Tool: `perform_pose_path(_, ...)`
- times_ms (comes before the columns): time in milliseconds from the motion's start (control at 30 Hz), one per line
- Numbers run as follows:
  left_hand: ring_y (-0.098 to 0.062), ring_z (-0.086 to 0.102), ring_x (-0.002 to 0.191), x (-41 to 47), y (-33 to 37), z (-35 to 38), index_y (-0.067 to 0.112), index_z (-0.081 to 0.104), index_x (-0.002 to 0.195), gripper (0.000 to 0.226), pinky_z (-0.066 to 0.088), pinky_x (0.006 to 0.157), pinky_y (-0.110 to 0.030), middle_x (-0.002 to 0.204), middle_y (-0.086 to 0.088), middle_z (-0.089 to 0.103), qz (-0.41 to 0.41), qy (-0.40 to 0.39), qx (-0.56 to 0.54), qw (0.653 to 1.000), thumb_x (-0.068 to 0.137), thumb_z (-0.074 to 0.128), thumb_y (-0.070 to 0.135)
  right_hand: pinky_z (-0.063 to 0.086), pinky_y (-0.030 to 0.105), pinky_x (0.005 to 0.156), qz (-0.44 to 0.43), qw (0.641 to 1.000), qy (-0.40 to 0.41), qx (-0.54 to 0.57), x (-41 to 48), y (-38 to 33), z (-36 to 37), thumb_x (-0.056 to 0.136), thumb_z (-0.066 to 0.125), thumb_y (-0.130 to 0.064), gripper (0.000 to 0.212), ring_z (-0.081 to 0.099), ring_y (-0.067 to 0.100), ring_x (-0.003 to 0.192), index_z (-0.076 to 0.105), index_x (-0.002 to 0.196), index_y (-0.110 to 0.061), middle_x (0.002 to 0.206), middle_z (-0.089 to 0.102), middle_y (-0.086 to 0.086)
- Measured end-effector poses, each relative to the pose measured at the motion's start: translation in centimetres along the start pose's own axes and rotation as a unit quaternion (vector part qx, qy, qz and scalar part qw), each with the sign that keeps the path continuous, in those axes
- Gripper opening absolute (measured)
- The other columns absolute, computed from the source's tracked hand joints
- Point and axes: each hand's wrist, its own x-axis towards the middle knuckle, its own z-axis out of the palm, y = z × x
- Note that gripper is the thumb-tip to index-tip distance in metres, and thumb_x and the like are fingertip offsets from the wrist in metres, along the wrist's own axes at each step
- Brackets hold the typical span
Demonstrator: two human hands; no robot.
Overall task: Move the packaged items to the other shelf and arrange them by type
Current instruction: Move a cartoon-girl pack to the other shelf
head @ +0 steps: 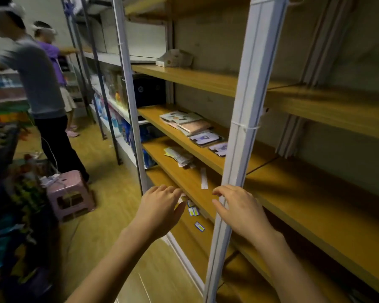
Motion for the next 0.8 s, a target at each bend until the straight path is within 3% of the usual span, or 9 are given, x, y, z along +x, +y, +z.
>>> perform_pose_path(233,-0.013,0.051,0.116,1.3,-8.7,-0.4,0.024,0.046,0.13,0.041,0.037,0.098,-0.027,0.126,0.006,0.057,-0.008,-0.02,-0.001,1.0,0.096,0.034,0.042,0.043,0.025,0.089,-0.021,1.0,-0.007,0.001,6.5,-5.5,3.2,0.096,0.043,-0.036,0.031,0.05,0.009,0.114,0.052,0.125,-0.027,0.125,0.055,-0.01)
perform_pose_path(333,-0.013,0.052,0.112,3.2,-11.2,0.2,0.024,0.049,0.125,0.039,0.037,0.095,-0.027,0.123,0.005,0.058,-0.009,-0.018,0.001,1.0,0.096,0.032,0.041,0.044,0.025,0.089,-0.015,1.0,-0.01,0.001,9.3,-6.6,4.2,0.096,0.043,-0.034,0.031,0.049,0.008,0.115,0.051,0.126,-0.028,0.126,0.054,-0.01)
perform_pose_path(800,-0.014,0.043,0.125,18.6,-18.8,5.4,0.024,0.04,0.134,0.043,0.03,0.106,-0.03,0.134,0.005,0.05,0.06,-0.027,-0.019,0.998,0.097,0.031,0.042,0.04,0.021,0.093,0.075,0.997,0.023,-0.014,25.7,-3.7,8.2,0.096,0.044,-0.035,0.031,0.048,0.006,0.116,0.049,0.126,-0.029,0.125,0.054,-0.01)
